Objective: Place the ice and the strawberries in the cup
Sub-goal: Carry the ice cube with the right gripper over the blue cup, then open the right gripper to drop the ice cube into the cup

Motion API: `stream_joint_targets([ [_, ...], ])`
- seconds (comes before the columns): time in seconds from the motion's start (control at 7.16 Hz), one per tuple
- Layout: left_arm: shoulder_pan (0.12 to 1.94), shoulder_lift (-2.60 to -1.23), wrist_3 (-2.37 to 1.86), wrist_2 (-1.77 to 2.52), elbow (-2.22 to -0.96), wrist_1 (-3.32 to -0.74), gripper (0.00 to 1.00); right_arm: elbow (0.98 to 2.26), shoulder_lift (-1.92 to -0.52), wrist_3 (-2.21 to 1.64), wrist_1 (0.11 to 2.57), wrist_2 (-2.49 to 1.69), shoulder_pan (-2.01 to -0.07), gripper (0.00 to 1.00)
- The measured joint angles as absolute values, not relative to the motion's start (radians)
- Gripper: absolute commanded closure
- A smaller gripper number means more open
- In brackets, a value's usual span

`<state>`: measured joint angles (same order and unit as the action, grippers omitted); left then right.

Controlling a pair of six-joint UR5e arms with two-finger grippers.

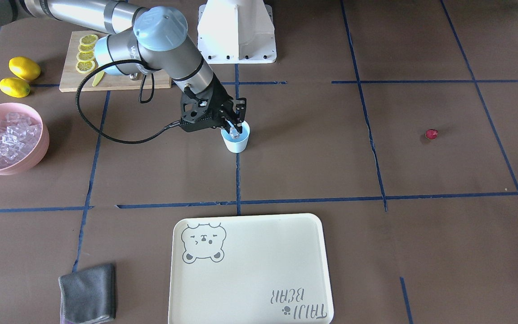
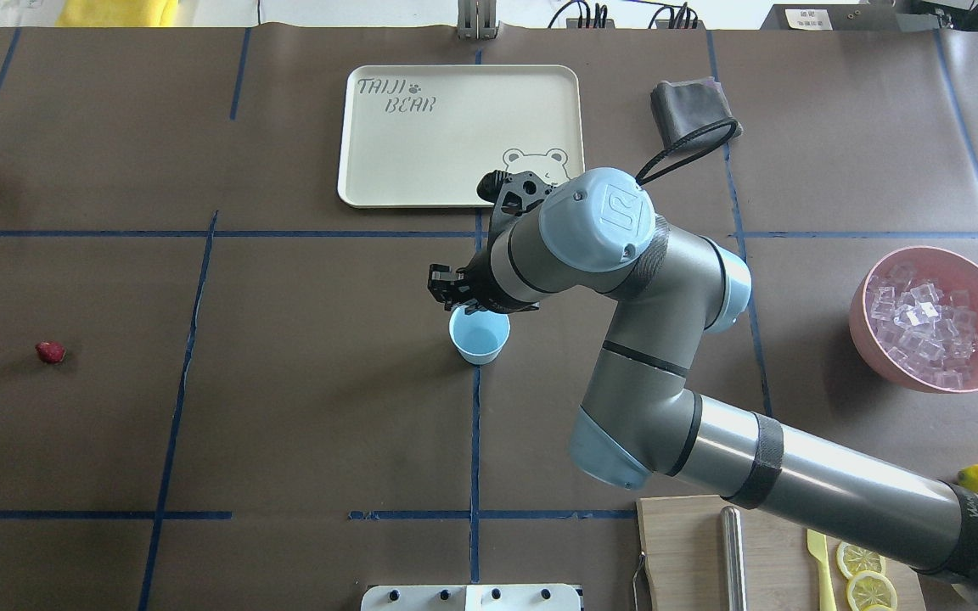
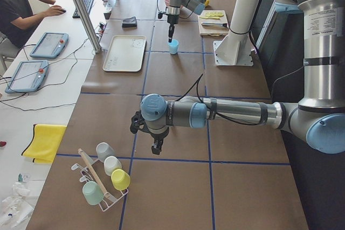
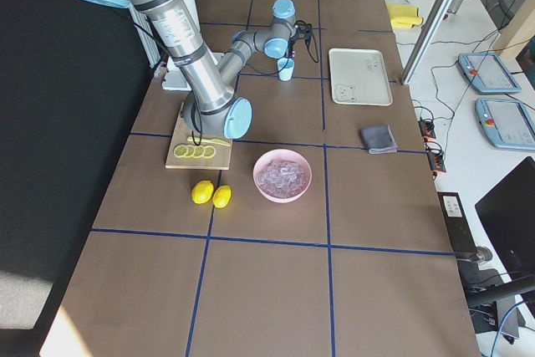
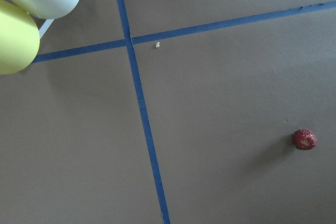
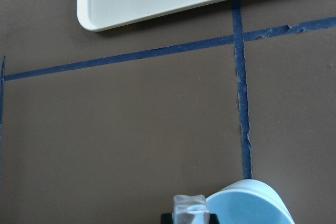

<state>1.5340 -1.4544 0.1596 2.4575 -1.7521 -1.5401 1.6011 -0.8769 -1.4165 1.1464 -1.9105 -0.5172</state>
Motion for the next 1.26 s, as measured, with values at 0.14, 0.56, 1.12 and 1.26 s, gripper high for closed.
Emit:
stream_joint_targets([
  [0.14, 1.534, -1.455, 0.160, 2.457, -1.753, -1.540, 0.00, 1.603, -0.886, -1.417, 1.147, -1.913, -0.516, 0.84],
  [0.56, 1.534, -1.454, 0.160, 2.457, -1.755, -1.540, 0.00, 1.607, -0.906, -1.418, 1.148, -1.916, -0.504, 0.63],
  [1.12, 1.534, -1.455, 0.160, 2.457, -1.755, -1.540, 0.00, 1.612, -0.908, -1.419, 1.151, -1.916, -0.502, 0.38],
  [1.26, 1.534, -1.455, 0.160, 2.457, -1.755, -1.540, 0.00, 1.622, -0.909, -1.419, 1.153, -1.916, -0.502, 0.32],
])
